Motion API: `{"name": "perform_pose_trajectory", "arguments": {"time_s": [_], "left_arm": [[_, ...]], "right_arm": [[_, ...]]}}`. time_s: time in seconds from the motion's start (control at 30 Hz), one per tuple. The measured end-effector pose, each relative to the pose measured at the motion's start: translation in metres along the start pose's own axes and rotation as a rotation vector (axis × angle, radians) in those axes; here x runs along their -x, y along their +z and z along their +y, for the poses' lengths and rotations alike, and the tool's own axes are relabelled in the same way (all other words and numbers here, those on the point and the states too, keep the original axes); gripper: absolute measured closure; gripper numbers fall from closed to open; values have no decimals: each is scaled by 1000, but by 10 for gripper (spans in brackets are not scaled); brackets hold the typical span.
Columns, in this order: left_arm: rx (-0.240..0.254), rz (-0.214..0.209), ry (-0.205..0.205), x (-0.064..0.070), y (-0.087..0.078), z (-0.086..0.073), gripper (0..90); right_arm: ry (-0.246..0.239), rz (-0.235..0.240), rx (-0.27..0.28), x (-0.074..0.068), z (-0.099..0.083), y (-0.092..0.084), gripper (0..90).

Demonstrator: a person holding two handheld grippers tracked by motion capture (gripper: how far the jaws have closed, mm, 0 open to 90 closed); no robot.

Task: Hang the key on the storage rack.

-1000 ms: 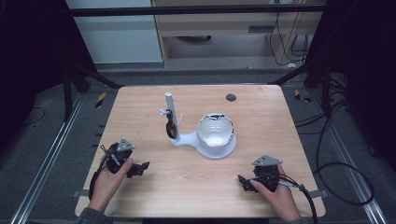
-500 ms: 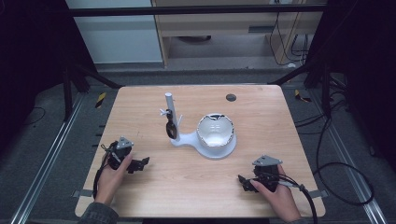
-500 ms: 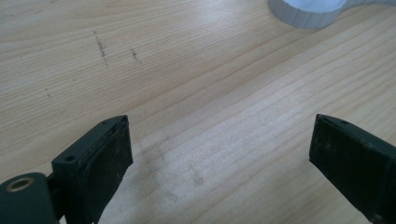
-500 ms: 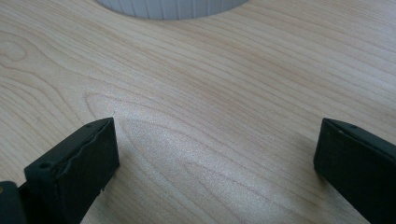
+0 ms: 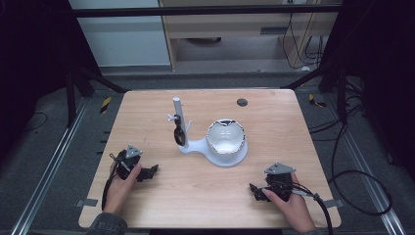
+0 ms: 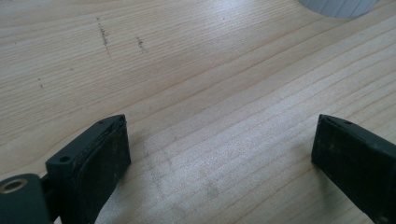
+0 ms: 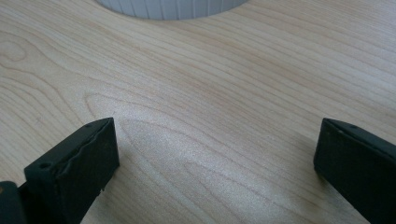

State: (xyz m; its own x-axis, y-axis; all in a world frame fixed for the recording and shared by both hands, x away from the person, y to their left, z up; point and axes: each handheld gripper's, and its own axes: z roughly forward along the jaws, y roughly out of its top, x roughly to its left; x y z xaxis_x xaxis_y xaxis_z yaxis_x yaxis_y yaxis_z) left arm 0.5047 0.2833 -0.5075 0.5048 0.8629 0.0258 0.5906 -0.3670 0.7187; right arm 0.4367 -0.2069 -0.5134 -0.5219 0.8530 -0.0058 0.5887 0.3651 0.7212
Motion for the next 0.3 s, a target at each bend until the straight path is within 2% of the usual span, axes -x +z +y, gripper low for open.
{"name": "perform_pose_trajectory", "arguments": {"time_s": [0.3], "left_arm": [[-10, 25, -31, -5, -1, -1, 0]], "right_arm": [[2, 0, 2, -1, 0, 0, 4]]}}
